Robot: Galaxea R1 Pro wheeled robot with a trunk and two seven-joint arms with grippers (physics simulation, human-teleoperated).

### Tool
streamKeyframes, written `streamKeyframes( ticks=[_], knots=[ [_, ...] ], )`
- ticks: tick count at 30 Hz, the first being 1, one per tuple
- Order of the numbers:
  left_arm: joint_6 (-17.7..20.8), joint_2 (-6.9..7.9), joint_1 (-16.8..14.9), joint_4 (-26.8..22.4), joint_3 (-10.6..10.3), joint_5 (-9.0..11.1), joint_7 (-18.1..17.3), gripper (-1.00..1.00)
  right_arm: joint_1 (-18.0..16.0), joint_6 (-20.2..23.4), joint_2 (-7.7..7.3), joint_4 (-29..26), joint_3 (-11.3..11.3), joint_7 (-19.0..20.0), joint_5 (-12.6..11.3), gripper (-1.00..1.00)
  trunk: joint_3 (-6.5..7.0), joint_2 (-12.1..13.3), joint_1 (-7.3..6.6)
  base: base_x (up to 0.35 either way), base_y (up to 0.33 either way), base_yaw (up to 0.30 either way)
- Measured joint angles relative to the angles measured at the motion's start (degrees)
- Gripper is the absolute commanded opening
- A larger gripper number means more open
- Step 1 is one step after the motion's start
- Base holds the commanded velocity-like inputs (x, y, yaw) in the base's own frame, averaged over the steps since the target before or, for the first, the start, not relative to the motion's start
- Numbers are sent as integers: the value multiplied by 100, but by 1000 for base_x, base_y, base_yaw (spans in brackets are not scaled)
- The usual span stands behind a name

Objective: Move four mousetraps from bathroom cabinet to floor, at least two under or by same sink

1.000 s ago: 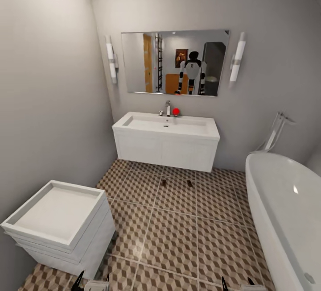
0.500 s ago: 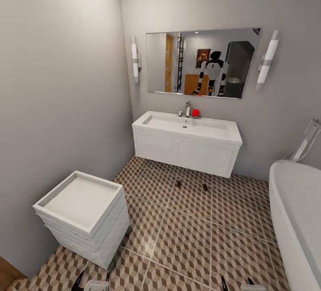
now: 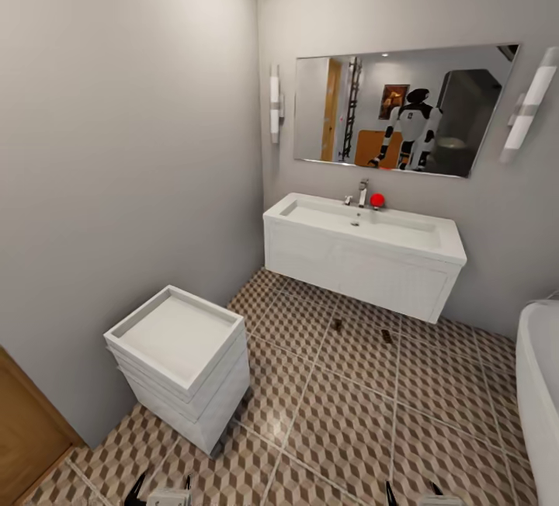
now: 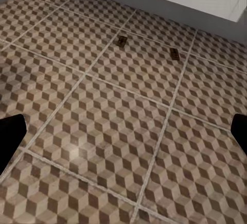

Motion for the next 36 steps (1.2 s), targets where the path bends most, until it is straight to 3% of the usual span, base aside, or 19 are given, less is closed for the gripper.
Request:
streamKeyframes(
  ticks=[36],
  knots=[
    [141,-6,0,0,0,0,0,100,0,0,5,0,-1,0,0,100,0,0,0,0,0,288]
  ],
)
